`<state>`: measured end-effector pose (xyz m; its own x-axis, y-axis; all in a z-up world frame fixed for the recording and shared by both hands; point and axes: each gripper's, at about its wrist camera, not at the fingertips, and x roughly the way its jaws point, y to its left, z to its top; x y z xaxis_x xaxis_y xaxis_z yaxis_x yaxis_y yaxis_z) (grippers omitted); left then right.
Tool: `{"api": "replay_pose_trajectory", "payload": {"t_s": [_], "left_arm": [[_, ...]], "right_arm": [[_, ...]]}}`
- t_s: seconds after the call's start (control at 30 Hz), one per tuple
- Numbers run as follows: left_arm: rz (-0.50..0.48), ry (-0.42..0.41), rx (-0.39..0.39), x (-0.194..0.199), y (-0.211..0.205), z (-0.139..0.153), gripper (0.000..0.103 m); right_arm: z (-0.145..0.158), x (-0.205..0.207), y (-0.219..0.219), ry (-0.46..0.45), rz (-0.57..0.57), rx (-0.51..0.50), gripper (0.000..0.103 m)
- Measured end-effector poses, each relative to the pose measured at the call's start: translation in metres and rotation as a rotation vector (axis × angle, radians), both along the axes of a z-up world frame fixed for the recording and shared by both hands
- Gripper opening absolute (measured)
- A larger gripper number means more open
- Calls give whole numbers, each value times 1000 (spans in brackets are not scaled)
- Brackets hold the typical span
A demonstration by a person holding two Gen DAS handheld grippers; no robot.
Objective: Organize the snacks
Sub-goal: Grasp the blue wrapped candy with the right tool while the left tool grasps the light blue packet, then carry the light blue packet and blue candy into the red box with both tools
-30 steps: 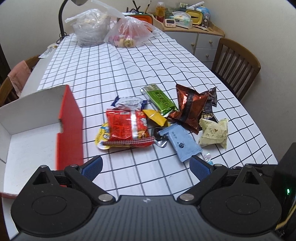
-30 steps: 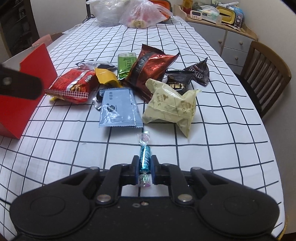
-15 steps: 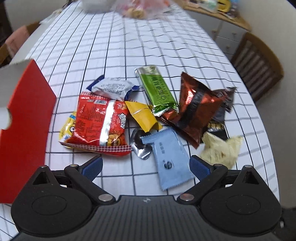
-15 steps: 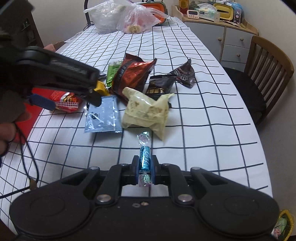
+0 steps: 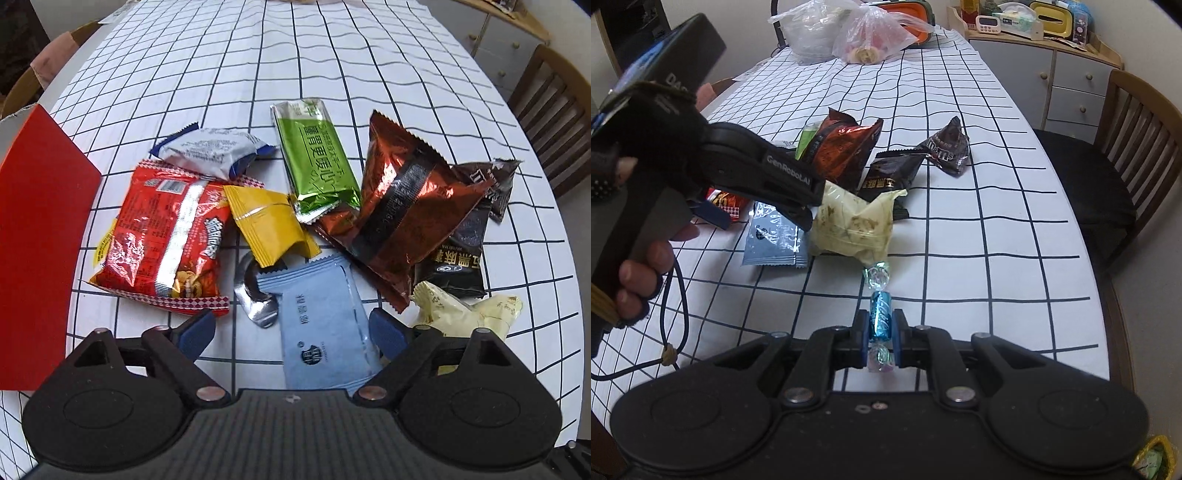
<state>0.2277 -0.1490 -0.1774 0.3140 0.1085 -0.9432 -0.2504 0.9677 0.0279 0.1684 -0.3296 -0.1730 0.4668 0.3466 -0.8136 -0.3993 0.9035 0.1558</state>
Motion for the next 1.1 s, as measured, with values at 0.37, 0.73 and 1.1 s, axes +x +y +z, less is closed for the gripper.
{"api": "replay_pose_trajectory", "payload": {"t_s": [0.37,0.73,1.1], "left_arm": [[21,25,-41,1,-6,-4,62],[66,13,-86,-8,19,1,43],[96,-65,-172,-51,57,46,43]], "right_arm": [[4,2,-10,2,34,13,11],[18,2,-13,-10,62,45,11],[56,1,12,-48,151,94,11]]}}
